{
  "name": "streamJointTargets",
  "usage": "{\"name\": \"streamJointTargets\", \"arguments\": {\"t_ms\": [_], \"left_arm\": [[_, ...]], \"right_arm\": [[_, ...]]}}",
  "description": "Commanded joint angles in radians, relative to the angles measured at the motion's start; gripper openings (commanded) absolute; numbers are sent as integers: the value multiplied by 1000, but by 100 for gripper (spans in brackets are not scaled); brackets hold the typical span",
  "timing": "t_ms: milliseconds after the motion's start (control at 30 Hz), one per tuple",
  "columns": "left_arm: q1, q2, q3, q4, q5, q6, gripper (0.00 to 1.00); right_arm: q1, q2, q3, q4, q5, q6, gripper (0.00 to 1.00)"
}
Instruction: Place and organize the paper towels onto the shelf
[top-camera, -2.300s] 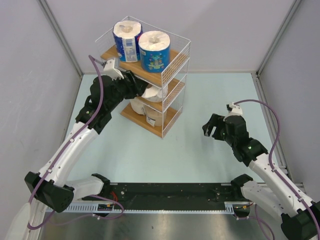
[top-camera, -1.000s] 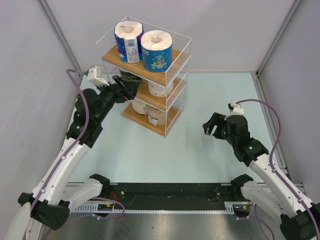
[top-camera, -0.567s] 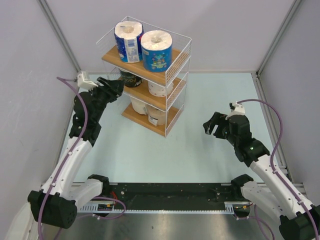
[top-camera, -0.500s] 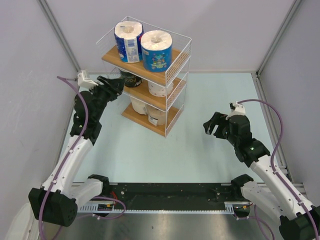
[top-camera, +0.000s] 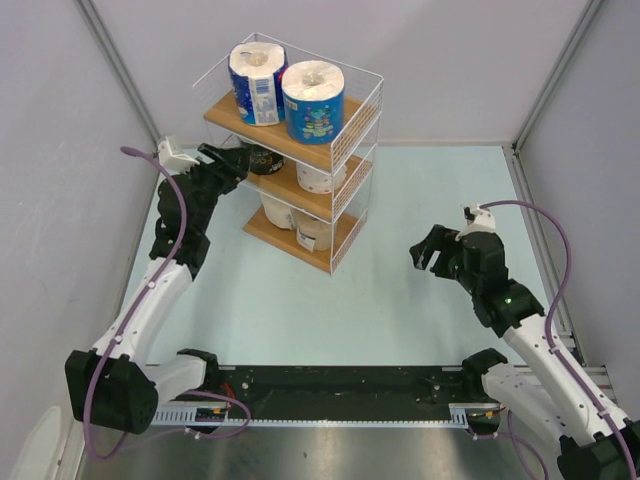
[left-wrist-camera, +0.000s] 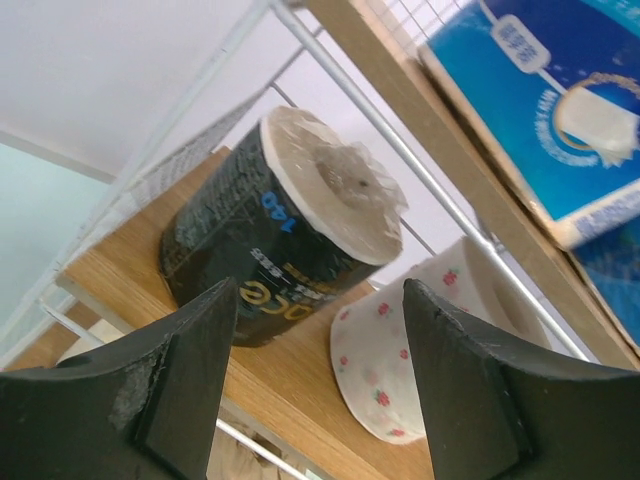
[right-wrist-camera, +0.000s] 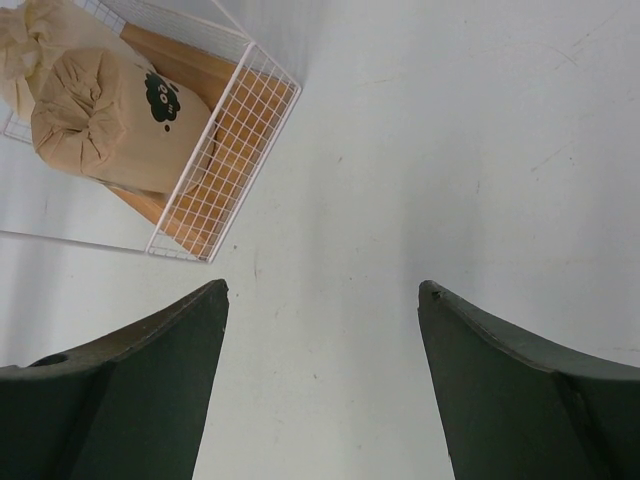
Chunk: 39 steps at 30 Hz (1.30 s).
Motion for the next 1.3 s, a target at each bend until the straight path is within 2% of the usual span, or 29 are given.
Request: {"name": "streamJointTargets", "arguments": {"t_ms": [0,567,1100,1200,1267], "left_arm": [[10,23,43,91,-55,26,72],[8,157,37,320,-63,-76,71],[10,259,118,329,-60,-52,70],[8,266,126,332,-30,-49,67],[8,270,125,332,-21,-44,61]], "right_arm": [[-8,-25,-5,-1,-8,-15,81],[-26,-45,-7,-23,-22,-19,81],[-42,-61,-5,-38,-31,-24,81],[-43,-57,-5,-34,-36,-26,81],[-45,-55,-7,-31,-41,-24,81]]}}
